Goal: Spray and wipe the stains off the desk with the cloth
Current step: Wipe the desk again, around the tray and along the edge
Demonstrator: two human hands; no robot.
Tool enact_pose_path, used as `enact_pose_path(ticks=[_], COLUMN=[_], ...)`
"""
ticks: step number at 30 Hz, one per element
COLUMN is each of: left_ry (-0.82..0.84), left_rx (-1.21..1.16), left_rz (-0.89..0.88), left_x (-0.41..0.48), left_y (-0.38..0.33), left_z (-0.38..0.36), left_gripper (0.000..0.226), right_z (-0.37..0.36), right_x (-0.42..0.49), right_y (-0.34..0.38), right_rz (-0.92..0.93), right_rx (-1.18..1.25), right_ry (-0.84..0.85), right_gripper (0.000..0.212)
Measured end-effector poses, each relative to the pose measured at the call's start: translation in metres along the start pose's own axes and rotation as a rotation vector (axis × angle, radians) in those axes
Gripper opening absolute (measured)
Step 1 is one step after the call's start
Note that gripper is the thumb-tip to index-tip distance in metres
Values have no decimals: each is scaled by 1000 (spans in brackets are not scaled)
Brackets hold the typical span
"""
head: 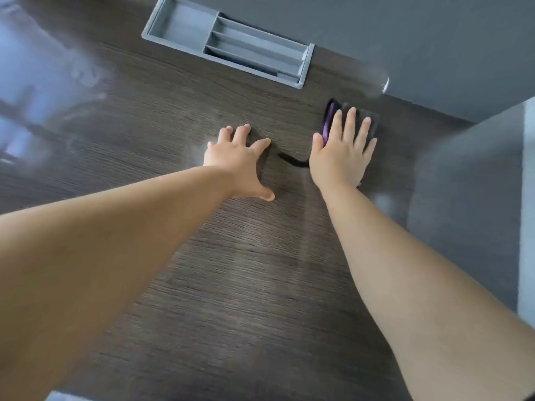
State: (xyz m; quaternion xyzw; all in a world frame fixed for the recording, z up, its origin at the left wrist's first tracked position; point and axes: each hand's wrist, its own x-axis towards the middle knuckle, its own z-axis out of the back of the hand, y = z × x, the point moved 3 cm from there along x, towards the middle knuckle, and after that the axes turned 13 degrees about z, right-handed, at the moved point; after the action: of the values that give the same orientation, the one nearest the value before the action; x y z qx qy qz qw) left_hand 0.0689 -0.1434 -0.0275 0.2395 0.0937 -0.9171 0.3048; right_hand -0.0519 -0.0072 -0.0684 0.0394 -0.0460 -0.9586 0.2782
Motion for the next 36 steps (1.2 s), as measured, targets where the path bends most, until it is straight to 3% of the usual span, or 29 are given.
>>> enact_pose_path(ticks=[1, 3, 5, 7, 9, 12, 13, 14, 15, 18, 20, 22, 25, 26, 27, 28, 30, 32, 34, 36], left_ry=[-5, -12, -49, -69, -36, -18, -32, -56, -86, -134, -134, -118, -94, -90, -91, -95, -109, -104, -76, -54], left_rx=[-88, -270, -324, -291, -223, -129, -117, -119, -130, -174, -178, -159, -143, -154, -171, -191, -225, -246, -245, -216], left_rz=[-9, -29, -56, -87, -116, -109, -94, -76, -60, -18, -19, -48, -49, -37, -25, -14, -10, -25, -56, -97], left_x=[-3, -9, -20, -36, -52, -75, -80, -86, -92, -107, -120, -134, -150, -154, -158, -160, -165, -169, -175, -183], left_y=[4, 15, 29, 43, 52, 62, 63, 68, 72, 85, 95, 102, 112, 114, 118, 122, 129, 135, 141, 145], left_z=[1, 1, -3, -10, -21, -35, -37, -40, -41, -48, -55, -64, -77, -79, -81, -82, -84, -86, -91, -99], left_gripper=[85, 57, 48, 45, 48, 56, 56, 57, 56, 53, 53, 54, 55, 55, 55, 54, 54, 54, 55, 56], right_z=[-3, -6, -8, -8, -5, -5, -6, -8, -10, -19, -16, -15, -13, -15, -18, -22, -30, -27, -25, -17], right_x=[-13, -48, -89, -114, -115, -105, -106, -113, -125, -180, -195, -189, -179, -183, -193, -206, -248, -274, -279, -273], right_y=[20, 48, 46, 17, -6, 16, 38, 64, 88, 108, 80, 52, 61, 84, 111, 134, 152, 123, 77, 47], right_rz=[11, 257, 629, 825, 665, 46, -74, -79, 36, 676, 875, 667, -43, -144, -102, 57, 534, 851, 804, 399], right_rx=[1, -15, -50, -92, -85, -11, 20, 33, 25, -43, -63, -85, 11, 42, 52, 42, -22, -49, -105, -106], right_ry=[6, -10, 33, 75, 21, -42, -36, -26, -30, 16, 42, -19, -85, -84, -100, -98, -12, 69, 55, 21], right_gripper=[60, 61, 59, 57, 57, 59, 60, 61, 62, 57, 55, 56, 60, 61, 61, 61, 56, 51, 52, 56])
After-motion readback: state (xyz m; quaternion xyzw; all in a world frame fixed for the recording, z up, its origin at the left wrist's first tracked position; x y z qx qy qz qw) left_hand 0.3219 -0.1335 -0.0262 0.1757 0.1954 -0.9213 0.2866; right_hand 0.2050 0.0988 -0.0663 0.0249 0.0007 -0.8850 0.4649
